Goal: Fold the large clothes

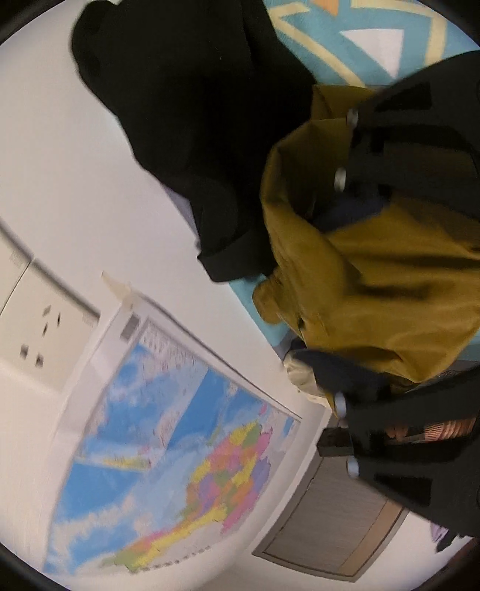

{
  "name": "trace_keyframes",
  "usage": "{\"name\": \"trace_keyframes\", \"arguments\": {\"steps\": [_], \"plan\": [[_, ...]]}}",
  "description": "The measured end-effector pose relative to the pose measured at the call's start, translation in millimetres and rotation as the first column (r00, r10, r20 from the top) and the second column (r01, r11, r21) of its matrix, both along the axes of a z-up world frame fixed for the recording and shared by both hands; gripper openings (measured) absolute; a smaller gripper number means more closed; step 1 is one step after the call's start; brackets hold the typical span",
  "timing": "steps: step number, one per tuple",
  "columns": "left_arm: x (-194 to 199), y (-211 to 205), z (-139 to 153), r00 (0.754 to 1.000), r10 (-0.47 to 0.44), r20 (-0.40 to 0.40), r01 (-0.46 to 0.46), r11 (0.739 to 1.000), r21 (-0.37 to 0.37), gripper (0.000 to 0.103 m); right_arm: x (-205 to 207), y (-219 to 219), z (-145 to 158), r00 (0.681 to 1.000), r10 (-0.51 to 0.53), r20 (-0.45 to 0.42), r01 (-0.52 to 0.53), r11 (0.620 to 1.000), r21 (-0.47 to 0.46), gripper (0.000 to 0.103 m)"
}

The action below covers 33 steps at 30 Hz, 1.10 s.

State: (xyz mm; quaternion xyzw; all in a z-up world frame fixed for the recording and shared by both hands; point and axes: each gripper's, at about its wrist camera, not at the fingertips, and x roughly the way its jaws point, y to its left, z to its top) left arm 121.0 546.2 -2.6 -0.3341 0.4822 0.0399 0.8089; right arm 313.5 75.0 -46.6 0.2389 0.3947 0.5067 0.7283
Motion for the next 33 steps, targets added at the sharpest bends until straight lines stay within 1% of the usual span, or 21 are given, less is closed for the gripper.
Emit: {"name": "trace_keyframes", "arguments": {"steps": [1,3,5,7,10,13,14,15,16,17,18,19,21,24,25,27,28,29,30,32,33], "plan": [[-1,1,-1,1.000,0.002,0.001,-0.002,1.000,-0.007,0.013,-7,2,3,1.000,0.003,0.027,-0.003,1.000,-0.014,0.069],[-2,1,-2,1.000,0.005,0.004,-0.005,1.000,-0.012,0.013,-31,7,12,0.992,0.011,0.125,-0.001,0.997,-0.080,0.070],[-1,0,-2,1.000,0.010,0.007,-0.010,1.000,-0.012,0.013,-58,24,20,0.965,0.026,0.262,0.021,0.984,-0.175,0.070],[-2,0,-2,1.000,0.018,0.010,-0.018,1.000,-0.014,0.013,-77,41,24,0.930,0.041,0.366,0.058,0.966,-0.254,0.070],[-1,-1,-2,1.000,0.022,0.009,-0.022,1.000,-0.016,0.013,-96,72,22,0.899,0.131,0.417,-0.004,0.956,-0.292,0.069],[0,0,-3,1.000,0.025,0.007,-0.024,0.999,-0.021,0.014,-120,116,18,0.840,0.251,0.481,-0.060,0.924,-0.377,0.068],[0,-1,-3,1.000,0.027,0.006,-0.027,0.999,-0.026,0.014,-125,130,14,0.824,0.284,0.490,-0.078,0.913,-0.399,0.066],[1,-1,-3,1.000,0.028,0.007,-0.028,0.999,-0.029,0.014,-127,140,12,0.816,0.303,0.493,-0.086,0.906,-0.414,0.059],[1,-2,-3,1.000,0.029,0.008,-0.029,0.999,-0.031,0.014,-127,151,7,0.809,0.322,0.491,-0.091,0.895,-0.436,0.041],[0,-2,-1,0.999,0.030,0.013,-0.030,0.999,-0.034,0.014,-122,161,1,0.819,0.329,0.471,-0.092,0.885,-0.457,0.029],[-1,-3,1,0.999,0.028,0.019,-0.028,0.999,-0.037,0.016,-115,167,-3,0.837,0.318,0.445,-0.089,0.882,-0.463,0.016],[-3,-4,4,0.999,0.027,0.034,-0.026,0.998,-0.050,0.017,-106,171,-7,0.855,0.300,0.423,-0.079,0.882,-0.465,0.016],[-8,-3,9,0.997,0.031,0.064,-0.026,0.996,-0.085,0.023,-94,176,-14,0.875,0.289,0.389,-0.085,0.882,-0.464,0.017],[-25,-4,29,0.988,0.064,0.143,-0.051,0.994,-0.094,0.032,-84,180,-16,0.888,0.272,0.371,-0.080,0.886,-0.457,0.016],[-35,-8,41,0.979,0.081,0.189,-0.070,0.996,-0.062,0.033,-82,181,-16,0.891,0.264,0.370,-0.073,0.887,-0.456,0.017],[-48,-16,57,0.964,0.068,0.258,-0.068,0.998,-0.008,0.046,-77,180,-16,0.899,0.246,0.361,-0.068,0.895,-0.441,0.020],[-55,-20,63,0.954,0.052,0.294,-0.057,0.998,0.009,0.048,-76,179,-15,0.902,0.245,0.356,-0.072,0.897,-0.435,0.022],[-58,-24,66,0.950,0.033,0.310,-0.043,0.999,0.025,0.052,-76,177,-13,0.903,0.237,0.359,-0.066,0.901,-0.430,0.023],[-59,-30,66,0.951,0.012,0.309,-0.032,0.998,0.062,0.052,-78,173,-10,0.901,0.228,0.370,-0.054,0.904,-0.425,0.027],[-58,-42,58,0.964,-0.016,0.266,-0.025,0.988,0.150,0.052,-81,161,0,0.891,0.204,0.405,-0.032,0.919,-0.393,0.033],[-55,-46,50,0.970,-0.032,0.240,-0.009,0.986,0.168,0.052,-80,157,4,0.888,0.195,0.416,-0.021,0.921,-0.388,0.034]]}}
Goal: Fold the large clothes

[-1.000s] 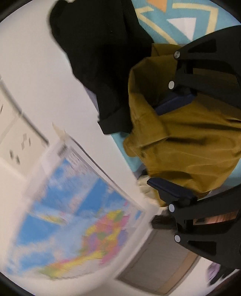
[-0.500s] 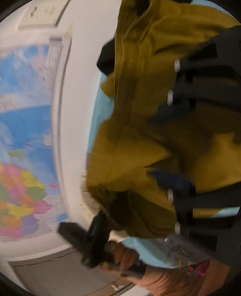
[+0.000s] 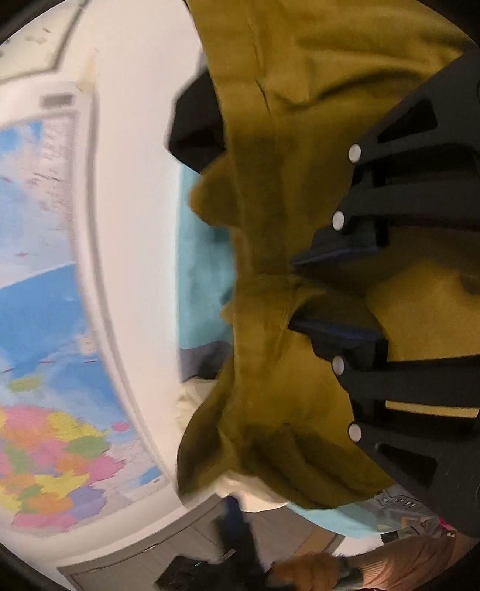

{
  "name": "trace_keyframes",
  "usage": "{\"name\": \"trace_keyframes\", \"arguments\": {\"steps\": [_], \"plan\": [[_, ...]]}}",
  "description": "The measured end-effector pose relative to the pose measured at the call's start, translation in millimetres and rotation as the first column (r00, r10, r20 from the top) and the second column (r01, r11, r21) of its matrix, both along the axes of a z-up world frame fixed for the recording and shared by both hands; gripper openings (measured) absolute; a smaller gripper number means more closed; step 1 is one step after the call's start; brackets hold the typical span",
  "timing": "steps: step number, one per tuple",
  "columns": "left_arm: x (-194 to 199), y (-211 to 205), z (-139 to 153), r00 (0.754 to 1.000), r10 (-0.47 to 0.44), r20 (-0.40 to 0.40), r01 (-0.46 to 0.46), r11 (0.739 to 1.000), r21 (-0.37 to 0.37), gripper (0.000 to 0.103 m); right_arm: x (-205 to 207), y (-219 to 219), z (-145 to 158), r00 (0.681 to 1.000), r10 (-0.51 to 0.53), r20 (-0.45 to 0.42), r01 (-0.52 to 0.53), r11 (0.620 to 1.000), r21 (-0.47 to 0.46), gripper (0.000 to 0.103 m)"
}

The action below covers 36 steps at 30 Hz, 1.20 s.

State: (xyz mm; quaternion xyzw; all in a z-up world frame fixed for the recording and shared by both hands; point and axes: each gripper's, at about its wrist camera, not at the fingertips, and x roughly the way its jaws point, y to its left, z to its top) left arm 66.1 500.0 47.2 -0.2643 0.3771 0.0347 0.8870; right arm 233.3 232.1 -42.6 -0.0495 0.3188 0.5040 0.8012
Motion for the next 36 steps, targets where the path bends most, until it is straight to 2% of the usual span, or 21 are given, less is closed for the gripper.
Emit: {"name": "trace_keyframes", "arguments": {"steps": [2,4,6,8,10,12,13,16,17,21,23,24,26,29,31,32,33,34,35,36], "plan": [[8,-3,-18,0.998,-0.008,-0.059,0.009,1.000,0.014,0.052,2,0,3,1.000,-0.003,0.022,0.004,1.000,-0.015,0.034],[16,-2,-31,0.994,0.007,-0.105,-0.002,0.999,0.042,0.051,12,7,-3,1.000,-0.016,0.005,0.016,0.999,-0.050,0.034],[22,-1,-43,0.992,0.004,-0.127,0.001,0.999,0.042,0.051,24,13,-13,0.999,-0.032,-0.024,0.030,0.996,-0.081,0.030],[22,-3,-46,0.992,0.010,-0.122,-0.002,0.998,0.065,0.051,31,12,-14,0.997,-0.034,-0.063,0.030,0.997,-0.065,0.030],[16,-9,-42,0.994,0.016,-0.105,-0.006,0.996,0.094,0.052,26,1,-6,0.998,-0.036,-0.055,0.035,0.999,-0.031,0.044],[-4,-12,-33,0.998,0.028,-0.056,-0.020,0.991,0.134,0.061,16,-27,7,0.999,-0.014,-0.042,0.016,0.999,0.041,0.050],[-12,-12,-32,0.998,0.037,-0.043,-0.030,0.988,0.149,0.063,11,-45,12,0.999,-0.005,-0.041,0.009,0.997,0.080,0.056],[-48,-11,-28,0.998,0.062,0.004,-0.062,0.978,0.197,0.068,-11,-110,21,0.998,-0.063,-0.009,0.064,0.985,0.158,0.072],[-60,-11,-30,0.996,0.085,0.008,-0.085,0.973,0.213,0.073,-15,-128,20,0.995,-0.095,-0.005,0.095,0.981,0.169,0.075],[-86,-11,-54,0.992,0.120,-0.026,-0.112,0.972,0.208,0.079,-26,-202,-6,0.972,-0.229,-0.054,0.235,0.958,0.165,0.092],[-89,-16,-64,0.993,0.116,-0.037,-0.106,0.974,0.202,0.084,-24,-221,-32,0.964,-0.228,-0.136,0.247,0.959,0.142,0.093],[-89,-21,-69,0.993,0.116,-0.030,-0.107,0.973,0.205,0.087,-23,-222,-41,0.960,-0.227,-0.162,0.250,0.959,0.134,0.093],[-85,-31,-73,0.996,0.084,-0.009,-0.080,0.973,0.218,0.088,-22,-219,-60,0.960,-0.188,-0.207,0.216,0.969,0.122,0.093],[-67,-55,-84,1.000,0.021,-0.019,-0.016,0.964,0.265,0.088,-22,-197,-76,0.965,-0.151,-0.213,0.175,0.979,0.100,0.093],[-54,-67,-94,0.997,0.047,-0.054,-0.028,0.949,0.314,0.083,-24,-190,-80,0.968,-0.149,-0.202,0.170,0.981,0.094,0.082],[-52,-70,-96,0.996,0.062,-0.064,-0.037,0.942,0.333,0.067,-25,-188,-78,0.971,-0.146,-0.191,0.167,0.981,0.097,0.073],[-51,-71,-96,0.992,0.093,-0.083,-0.058,0.934,0.353,0.051,-26,-191,-75,0.971,-0.140,-0.193,0.162,0.981,0.107,0.049],[-55,-70,-93,0.991,0.103,-0.085,-0.069,0.940,0.333,0.046,-28,-197,-70,0.972,-0.135,-0.194,0.161,0.979,0.123,0.035],[-63,-68,-87,0.993,0.096,-0.067,-0.072,0.954,0.292,0.035,-32,-207,-60,0.974,-0.109,-0.197,0.143,0.976,0.164,0.032],[-70,-68,-81,0.995,0.090,-0.047,-0.075,0.963,0.259,0.031,-37,-212,-52,0.978,-0.089,-0.189,0.125,0.974,0.188,0.027]]}}
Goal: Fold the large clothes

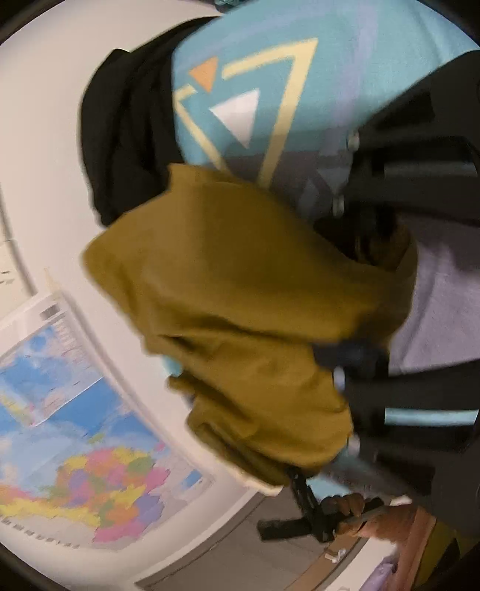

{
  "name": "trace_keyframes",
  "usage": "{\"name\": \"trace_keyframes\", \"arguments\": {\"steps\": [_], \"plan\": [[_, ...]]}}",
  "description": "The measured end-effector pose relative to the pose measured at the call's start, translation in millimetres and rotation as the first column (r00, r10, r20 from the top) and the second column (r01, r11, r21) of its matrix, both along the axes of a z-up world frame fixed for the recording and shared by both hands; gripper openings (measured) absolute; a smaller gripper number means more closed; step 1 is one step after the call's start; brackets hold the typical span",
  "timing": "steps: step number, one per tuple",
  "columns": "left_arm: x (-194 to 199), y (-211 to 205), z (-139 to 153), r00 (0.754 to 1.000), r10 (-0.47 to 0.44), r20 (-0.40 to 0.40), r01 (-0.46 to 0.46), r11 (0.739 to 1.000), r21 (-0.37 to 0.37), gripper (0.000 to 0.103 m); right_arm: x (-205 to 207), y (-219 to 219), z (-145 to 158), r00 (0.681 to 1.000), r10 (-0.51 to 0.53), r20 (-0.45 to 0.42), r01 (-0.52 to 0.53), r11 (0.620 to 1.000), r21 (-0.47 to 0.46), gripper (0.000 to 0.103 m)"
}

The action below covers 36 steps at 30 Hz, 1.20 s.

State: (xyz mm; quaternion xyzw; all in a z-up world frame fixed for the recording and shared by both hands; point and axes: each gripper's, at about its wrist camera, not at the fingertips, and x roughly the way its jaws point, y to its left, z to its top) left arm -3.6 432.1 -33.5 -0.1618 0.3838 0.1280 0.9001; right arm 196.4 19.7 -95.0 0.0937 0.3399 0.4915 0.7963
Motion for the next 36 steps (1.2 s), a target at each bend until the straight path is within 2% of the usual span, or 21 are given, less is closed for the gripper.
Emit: {"name": "trace_keyframes", "arguments": {"steps": [4,6,7,9,11,13,14,16,17,19,20,21,23,25,30,31,32,33,34,35,36], "plan": [[-38,1,25,0.997,-0.059,0.049,0.066,0.984,-0.166,0.025,-37,-39,45,0.995,0.038,0.094,-0.045,0.996,0.071,0.023],[-57,-2,29,0.994,-0.085,0.064,0.097,0.968,-0.233,0.025,-55,-65,59,0.989,0.049,0.141,-0.063,0.993,0.098,0.021],[-73,-3,26,0.991,-0.107,0.077,0.125,0.947,-0.298,0.025,-59,-74,60,0.987,0.047,0.153,-0.062,0.993,0.099,0.019],[-88,-8,11,0.988,-0.133,0.073,0.150,0.925,-0.349,0.027,-59,-92,44,0.994,0.010,0.107,-0.018,0.997,0.070,0.015],[-92,-14,-24,0.990,-0.140,-0.021,0.122,0.917,-0.381,0.035,-48,-94,11,1.000,-0.027,0.013,0.027,1.000,-0.016,0.015],[-95,-14,-40,0.992,-0.127,-0.007,0.114,0.907,-0.406,0.041,-34,-94,-25,0.992,-0.107,-0.068,0.098,0.987,-0.131,0.013],[-96,-16,-35,0.992,-0.124,0.011,0.119,0.916,-0.384,0.044,-31,-99,-36,0.987,-0.124,-0.100,0.111,0.986,-0.124,0.017],[-99,-18,-20,0.995,-0.099,0.022,0.101,0.949,-0.300,0.057,-33,-106,-32,0.981,-0.178,-0.077,0.168,0.978,-0.120,0.041],[-103,-17,-8,0.996,-0.080,0.037,0.087,0.970,-0.228,0.058,-36,-110,-26,0.980,-0.192,-0.050,0.185,0.976,-0.116,0.045],[-109,-16,14,0.994,-0.072,0.083,0.084,0.987,-0.141,0.062,-47,-114,-4,0.971,-0.235,0.045,0.239,0.966,-0.102,0.050],[-110,-19,28,0.992,-0.069,0.106,0.077,0.995,-0.069,0.070,-54,-112,11,0.961,-0.252,0.111,0.263,0.960,-0.099,0.055],[-108,-24,37,0.990,-0.077,0.116,0.079,0.997,-0.014,0.075,-57,-107,18,0.957,-0.250,0.144,0.265,0.960,-0.092,0.064],[-95,-38,45,0.985,-0.131,0.110,0.122,0.989,0.082,0.075,-61,-87,31,0.966,-0.182,0.186,0.197,0.978,-0.067,0.066],[-67,-55,43,0.981,-0.182,0.072,0.170,0.976,0.137,0.075,-57,-57,30,0.975,-0.106,0.195,0.124,0.989,-0.085,0.067],[-18,-63,17,0.977,-0.204,-0.056,0.211,0.961,0.176,0.074,-42,21,7,0.979,0.040,0.198,0.011,0.968,-0.249,0.066],[-8,-67,8,0.973,-0.211,-0.091,0.225,0.955,0.192,0.072,-40,31,1,0.980,0.056,0.193,0.001,0.959,-0.284,0.066],[0,-70,0,0.971,-0.201,-0.128,0.226,0.948,0.226,0.064,-37,42,-6,0.980,0.059,0.191,0.006,0.945,-0.326,0.066],[6,-70,-7,0.969,-0.188,-0.161,0.224,0.944,0.242,0.056,-36,48,-11,0.980,0.064,0.190,0.006,0.938,-0.347,0.058],[10,-68,-13,0.965,-0.185,-0.188,0.227,0.946,0.232,0.055,-33,54,-16,0.978,0.071,0.196,0.007,0.930,-0.368,0.045],[13,-63,-17,0.964,-0.190,-0.185,0.227,0.952,0.204,0.048,-35,57,-19,0.976,0.068,0.206,0.016,0.926,-0.378,0.038],[13,-59,-18,0.966,-0.195,-0.173,0.227,0.954,0.194,0.041,-34,57,-18,0.976,0.072,0.207,0.011,0.928,-0.372,0.020]]}}
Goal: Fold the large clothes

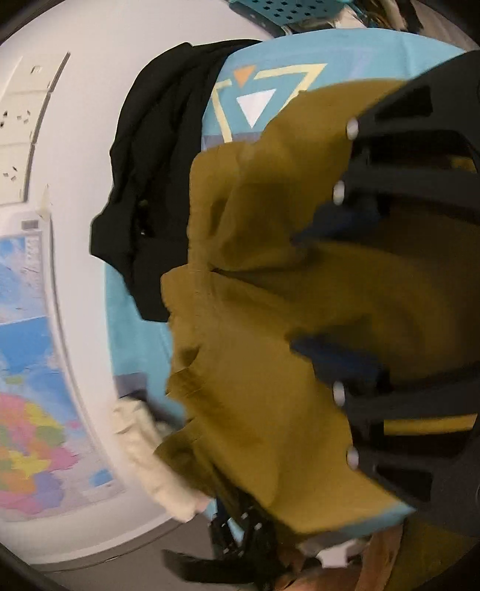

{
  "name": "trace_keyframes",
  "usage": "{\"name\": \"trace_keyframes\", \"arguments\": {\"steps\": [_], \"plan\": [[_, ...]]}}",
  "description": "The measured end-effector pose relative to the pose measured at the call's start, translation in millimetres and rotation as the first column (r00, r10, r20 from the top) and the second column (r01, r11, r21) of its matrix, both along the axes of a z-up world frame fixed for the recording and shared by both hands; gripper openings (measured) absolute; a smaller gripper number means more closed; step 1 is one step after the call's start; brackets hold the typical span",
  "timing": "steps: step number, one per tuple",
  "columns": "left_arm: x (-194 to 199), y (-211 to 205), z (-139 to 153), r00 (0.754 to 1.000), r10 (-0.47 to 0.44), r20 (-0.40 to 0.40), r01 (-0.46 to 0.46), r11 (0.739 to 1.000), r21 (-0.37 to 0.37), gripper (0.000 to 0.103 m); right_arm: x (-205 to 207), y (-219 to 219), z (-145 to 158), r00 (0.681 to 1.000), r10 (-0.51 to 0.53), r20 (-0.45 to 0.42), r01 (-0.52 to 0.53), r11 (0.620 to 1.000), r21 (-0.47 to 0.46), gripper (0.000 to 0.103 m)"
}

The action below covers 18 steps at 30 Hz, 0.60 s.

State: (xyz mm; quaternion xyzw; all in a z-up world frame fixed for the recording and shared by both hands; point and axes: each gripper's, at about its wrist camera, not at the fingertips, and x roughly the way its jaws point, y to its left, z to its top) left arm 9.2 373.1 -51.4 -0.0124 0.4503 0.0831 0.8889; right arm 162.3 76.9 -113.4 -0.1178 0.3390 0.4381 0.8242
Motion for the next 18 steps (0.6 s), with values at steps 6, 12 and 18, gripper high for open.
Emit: {"name": "trace_keyframes", "arguments": {"steps": [6,12,18], "plan": [[14,19,24,0.995,0.069,0.070,-0.068,0.998,-0.015,0.002,6,-17,37,0.996,-0.076,0.048,0.067,0.983,0.173,0.001],[22,28,15,0.993,0.108,0.052,-0.108,0.994,-0.004,0.017,22,9,1,0.996,-0.094,0.010,0.094,0.995,0.016,0.006],[9,34,18,0.994,0.092,0.064,-0.087,0.994,-0.070,0.040,17,-10,16,0.992,-0.128,0.014,0.127,0.988,0.089,0.028]]}}
